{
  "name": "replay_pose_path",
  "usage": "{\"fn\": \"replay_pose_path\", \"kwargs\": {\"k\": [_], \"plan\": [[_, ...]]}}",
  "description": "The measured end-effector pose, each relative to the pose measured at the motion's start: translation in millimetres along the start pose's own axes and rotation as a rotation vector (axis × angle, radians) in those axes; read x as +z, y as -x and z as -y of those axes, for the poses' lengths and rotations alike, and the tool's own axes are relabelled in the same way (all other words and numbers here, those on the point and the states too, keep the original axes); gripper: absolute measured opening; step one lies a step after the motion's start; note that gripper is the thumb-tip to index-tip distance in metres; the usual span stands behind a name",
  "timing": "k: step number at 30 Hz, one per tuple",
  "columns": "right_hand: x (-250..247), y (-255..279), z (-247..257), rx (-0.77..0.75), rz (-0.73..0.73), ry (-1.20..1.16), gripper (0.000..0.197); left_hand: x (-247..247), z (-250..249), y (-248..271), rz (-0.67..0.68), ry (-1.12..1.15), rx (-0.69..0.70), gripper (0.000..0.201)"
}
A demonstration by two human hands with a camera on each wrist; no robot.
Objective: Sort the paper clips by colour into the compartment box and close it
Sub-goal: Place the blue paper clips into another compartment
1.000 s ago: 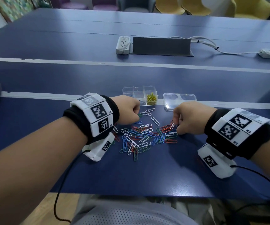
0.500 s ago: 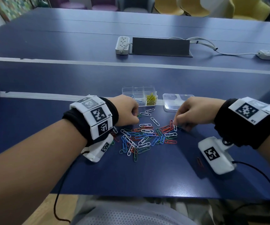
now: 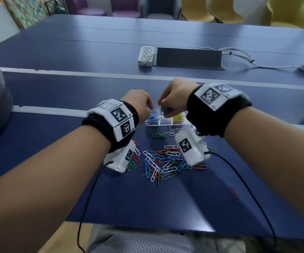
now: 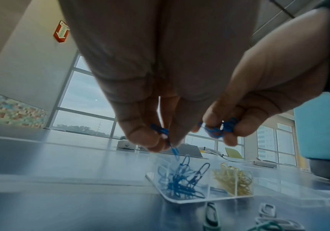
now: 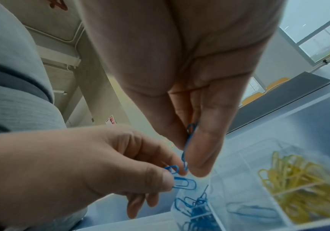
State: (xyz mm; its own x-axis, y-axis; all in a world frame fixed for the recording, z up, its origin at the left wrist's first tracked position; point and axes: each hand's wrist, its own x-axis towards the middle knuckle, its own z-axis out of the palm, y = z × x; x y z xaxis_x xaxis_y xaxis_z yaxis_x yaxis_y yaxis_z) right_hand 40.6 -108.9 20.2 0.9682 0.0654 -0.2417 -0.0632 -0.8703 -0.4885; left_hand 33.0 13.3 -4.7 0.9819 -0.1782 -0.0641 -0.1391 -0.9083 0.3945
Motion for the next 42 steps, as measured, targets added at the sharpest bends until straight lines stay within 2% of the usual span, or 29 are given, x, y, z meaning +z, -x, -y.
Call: {"fn": "replay_pose_path", "kwargs": {"k": [3, 6, 9, 13, 15, 17, 19, 21, 25, 30, 35, 39, 42], "plan": [[3, -14, 6, 0.039, -0.011, 0.03, 0.021, 0, 1, -3, -0.007, 0.029, -0.029, 0.028], [5, -17, 10, 0.046, 0.012, 0.023, 0.004, -2, 2, -4, 0.006, 0.099, -0.058, 0.031], [6, -17, 13, 0.057, 0.023, 0.013, 0.016, -2, 5, -4, 0.022, 0.164, -0.075, 0.038], [7, -20, 13, 0.045, 0.03, 0.014, 0.018, 1, 9, -4, 0.034, 0.246, -0.081, 0.041], [8, -20, 10, 0.033, 0.053, -0.139, 0.012, 2, 10, -3, 0.047, 0.278, -0.077, 0.041], [7, -20, 8, 0.026, 0.047, -0.245, 0.019, 2, 13, 0, 0.042, 0.288, -0.071, 0.039], [7, -19, 6, 0.03, 0.022, -0.182, 0.026, 1, 15, 3, 0.002, 0.25, -0.054, 0.034], [9, -15, 7, 0.02, -0.021, -0.005, 0.029, 1, 17, 6, -0.032, 0.158, -0.028, 0.028], [18, -8, 5, -0.006, -0.019, 0.203, 0.027, 4, 15, 7, -0.008, 0.044, -0.009, 0.028], [28, -9, 6, -0.055, -0.012, 0.213, 0.027, 10, 11, 5, 0.028, -0.007, -0.009, 0.025], [21, -9, 2, -0.083, -0.04, 0.213, 0.031, 5, 16, 5, -0.027, 0.018, -0.017, 0.019], [28, -7, 2, -0.089, 0.007, 0.299, 0.035, 7, 15, 6, -0.003, -0.038, 0.009, 0.015], [27, -5, 0, -0.115, 0.018, 0.272, 0.036, 10, 15, 6, -0.002, -0.07, 0.02, 0.015]]}}
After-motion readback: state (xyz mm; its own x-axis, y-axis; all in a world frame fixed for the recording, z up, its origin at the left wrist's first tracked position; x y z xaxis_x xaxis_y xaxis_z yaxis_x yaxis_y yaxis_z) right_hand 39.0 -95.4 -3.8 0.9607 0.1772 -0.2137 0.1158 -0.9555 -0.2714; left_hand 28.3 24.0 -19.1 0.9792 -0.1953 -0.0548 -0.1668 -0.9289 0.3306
